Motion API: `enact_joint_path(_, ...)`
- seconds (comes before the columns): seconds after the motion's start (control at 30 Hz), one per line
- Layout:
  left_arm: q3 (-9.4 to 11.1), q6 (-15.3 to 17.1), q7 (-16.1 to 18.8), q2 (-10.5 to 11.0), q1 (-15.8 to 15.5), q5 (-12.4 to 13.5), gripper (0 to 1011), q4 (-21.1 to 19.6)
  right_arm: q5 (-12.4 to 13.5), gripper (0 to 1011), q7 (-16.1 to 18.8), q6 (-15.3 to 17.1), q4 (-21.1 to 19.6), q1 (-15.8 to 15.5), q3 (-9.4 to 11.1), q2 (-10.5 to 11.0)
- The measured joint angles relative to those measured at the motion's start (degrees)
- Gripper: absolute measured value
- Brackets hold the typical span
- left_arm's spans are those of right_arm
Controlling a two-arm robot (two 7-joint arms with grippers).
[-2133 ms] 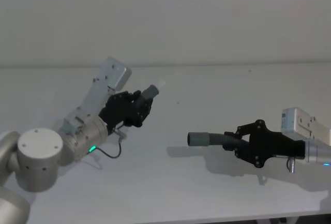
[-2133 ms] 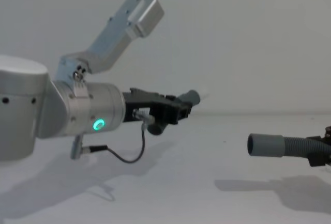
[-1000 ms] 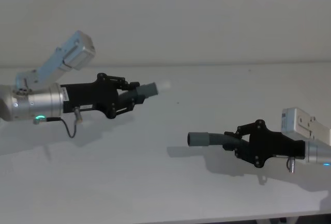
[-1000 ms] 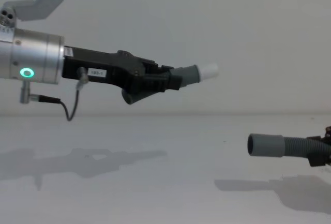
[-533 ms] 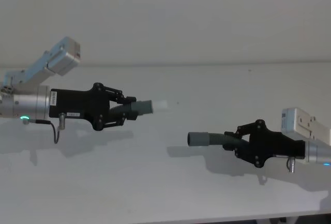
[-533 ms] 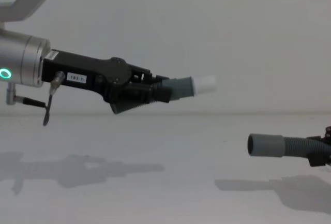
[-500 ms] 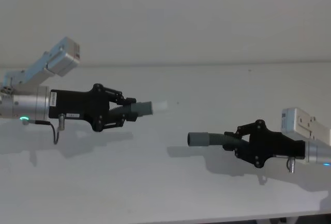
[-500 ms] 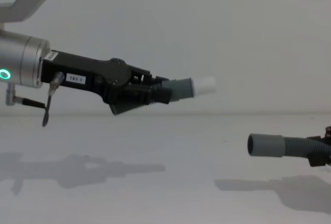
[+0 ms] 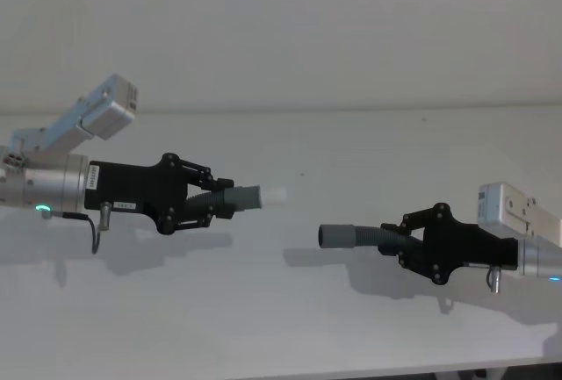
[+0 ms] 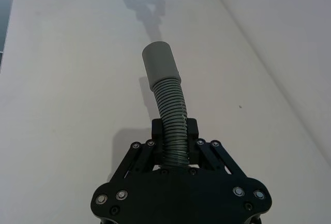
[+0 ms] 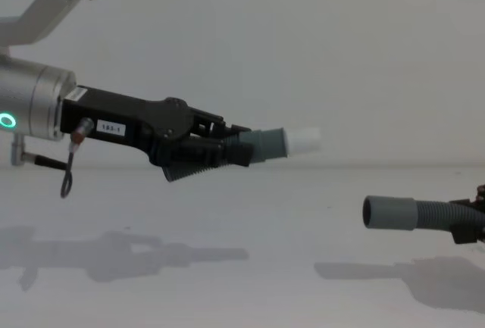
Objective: Use both hands to pick up one end of the pipe from the table, align the ends, and insert them.
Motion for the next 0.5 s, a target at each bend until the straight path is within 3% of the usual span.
enact_joint_path(0.5, 1.3, -1.2, 2.2, -1.7, 1.0, 0.0, 325, 1.7, 0.0, 233, 0.0, 0.0, 0.0, 0.0, 0.0, 0.0)
